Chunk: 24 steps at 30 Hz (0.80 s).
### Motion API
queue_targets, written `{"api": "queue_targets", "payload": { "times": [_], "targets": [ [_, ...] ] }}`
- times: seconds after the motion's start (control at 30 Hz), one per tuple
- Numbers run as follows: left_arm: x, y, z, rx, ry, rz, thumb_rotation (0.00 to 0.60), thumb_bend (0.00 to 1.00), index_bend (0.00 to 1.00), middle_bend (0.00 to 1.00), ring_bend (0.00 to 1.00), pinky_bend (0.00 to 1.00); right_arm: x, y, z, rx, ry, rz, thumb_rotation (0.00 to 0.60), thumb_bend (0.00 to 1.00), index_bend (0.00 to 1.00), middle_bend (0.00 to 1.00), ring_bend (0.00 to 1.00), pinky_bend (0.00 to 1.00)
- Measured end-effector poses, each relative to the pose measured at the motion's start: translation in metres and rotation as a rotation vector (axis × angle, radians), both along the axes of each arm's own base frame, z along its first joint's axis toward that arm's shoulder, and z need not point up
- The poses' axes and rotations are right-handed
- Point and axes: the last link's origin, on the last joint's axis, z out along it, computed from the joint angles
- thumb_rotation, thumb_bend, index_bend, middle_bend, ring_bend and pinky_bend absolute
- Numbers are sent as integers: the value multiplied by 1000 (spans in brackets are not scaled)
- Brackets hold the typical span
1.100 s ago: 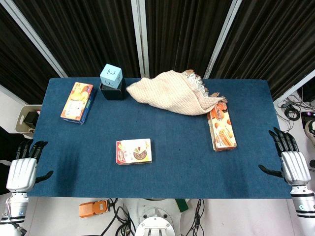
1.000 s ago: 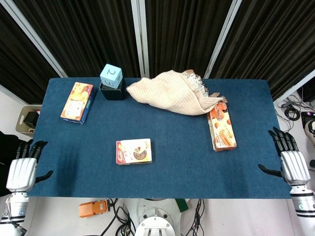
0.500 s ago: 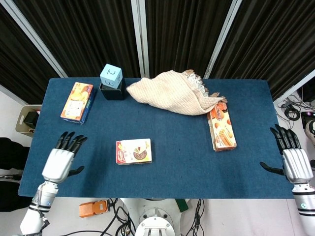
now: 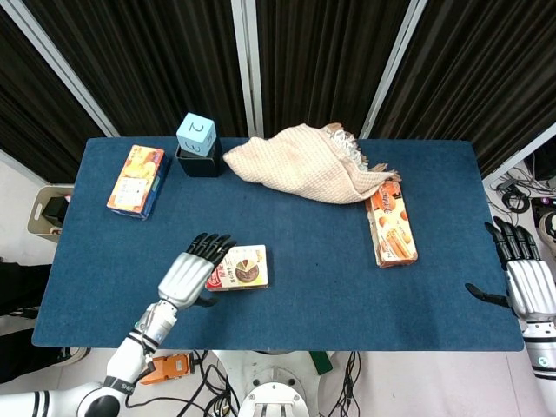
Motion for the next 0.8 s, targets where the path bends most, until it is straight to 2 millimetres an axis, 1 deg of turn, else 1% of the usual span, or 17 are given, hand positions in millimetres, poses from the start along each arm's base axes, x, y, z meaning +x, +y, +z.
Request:
{"api": "queue_targets", "payload": {
  "times": [0.23,0.4,0.6,0.8],
  "targets": [
    [30,13,-31,-95,27,68,600,0,0,0,0,0,-3,-2,-1,6,-1,-7,600,147,0,43,0,0],
    [44,20,-50,-122,57,128,600,0,0,0,0,0,-4,-2,-1,6,-3,-13,600,147,0,43,0,0],
    [51,34,-65,-102,88,217,600,0,0,0,0,0,-5,-3,-2,10,-4,-20,600,147,0,43,0,0],
    [48,42,-72,-85,132,279,600,0,0,0,0,0,-7,-2,-2,8,-7,-28,600,147,0,43,0,0]
  ]
}}
